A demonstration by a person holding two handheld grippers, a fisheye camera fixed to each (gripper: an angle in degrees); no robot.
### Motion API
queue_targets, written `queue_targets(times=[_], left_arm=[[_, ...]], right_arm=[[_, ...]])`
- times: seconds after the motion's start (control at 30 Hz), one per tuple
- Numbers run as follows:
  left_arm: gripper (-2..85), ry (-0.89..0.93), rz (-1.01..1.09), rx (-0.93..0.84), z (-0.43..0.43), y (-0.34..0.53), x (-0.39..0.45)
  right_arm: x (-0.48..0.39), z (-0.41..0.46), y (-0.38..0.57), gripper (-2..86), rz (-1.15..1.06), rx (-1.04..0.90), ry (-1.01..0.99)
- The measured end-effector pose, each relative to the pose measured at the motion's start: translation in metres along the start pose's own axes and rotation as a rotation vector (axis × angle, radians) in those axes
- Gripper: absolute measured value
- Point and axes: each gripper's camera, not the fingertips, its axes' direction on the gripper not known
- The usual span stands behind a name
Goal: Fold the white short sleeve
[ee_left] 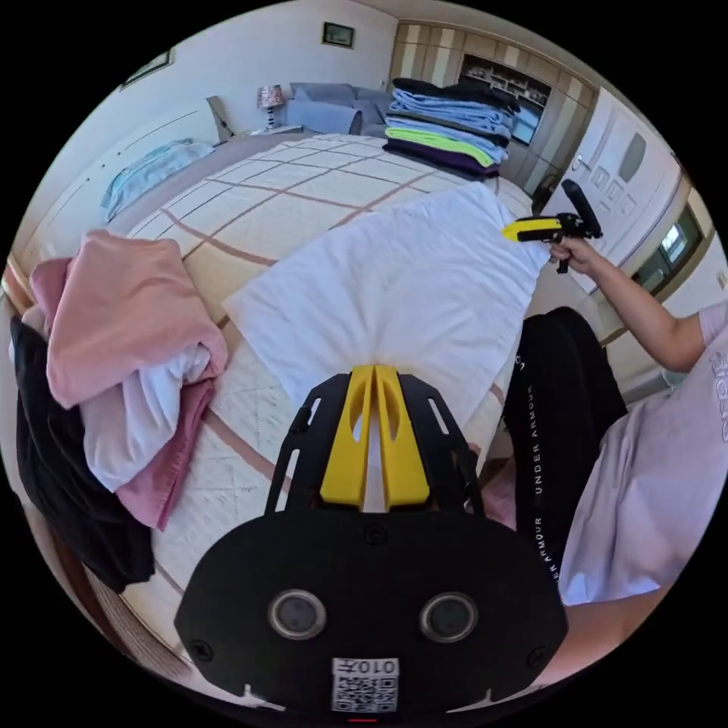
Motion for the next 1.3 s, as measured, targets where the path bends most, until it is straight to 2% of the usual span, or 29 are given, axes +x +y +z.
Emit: queue_targets(times=[0.03,0.1,0.13,0.2,0.27,0.37,0.5,0.57,0.67,0.87,1.13,1.3], left_arm=[[0.1,0.043,-0.058,0.034,-0.009,0.008,-0.011],[0.4,-0.019,-0.201,0.062,-0.030,0.025,-0.024],[0.7,-0.084,-0.314,0.069,-0.045,0.042,-0.030],[1.7,-0.091,-0.462,0.123,-0.063,0.073,-0.037],[2.8,0.081,-0.585,0.199,-0.067,0.109,-0.048],[3.6,0.203,-0.640,0.243,-0.061,0.133,-0.054],[4.0,0.343,-0.619,0.256,-0.052,0.131,-0.065],[3.2,0.387,-0.602,0.208,-0.039,0.124,-0.076],[1.7,0.516,-0.622,0.256,-0.032,0.126,-0.098],[0.5,0.699,-0.616,0.344,-0.038,0.136,-0.135],[0.4,0.719,-0.589,0.375,-0.046,0.136,-0.157],[1.2,0.732,-0.598,0.339,-0.037,0.153,-0.161]], right_arm=[[-0.001,-0.002,-0.002,7.5,0.013,-0.010,0.002],[-0.018,-0.017,-0.007,8.4,0.038,-0.023,0.113],[-0.025,-0.024,-0.008,8.6,0.036,0.000,0.141],[-0.068,-0.048,-0.015,9.4,-0.022,0.124,0.115],[-0.112,-0.052,-0.026,10.5,-0.125,0.172,0.073],[-0.196,-0.039,-0.049,12.2,-0.304,0.172,0.055],[-0.305,-0.009,-0.080,13.3,-0.529,0.111,0.046],[-0.342,0.002,-0.089,13.4,-0.610,0.098,0.082],[-0.382,0.020,-0.103,13.4,-0.687,0.059,0.136],[-0.414,0.041,-0.121,13.8,-0.726,0.006,0.189],[-0.442,0.056,-0.123,13.1,-0.792,-0.002,0.366],[-0.443,0.069,-0.104,8.3,-0.849,0.054,0.485]])
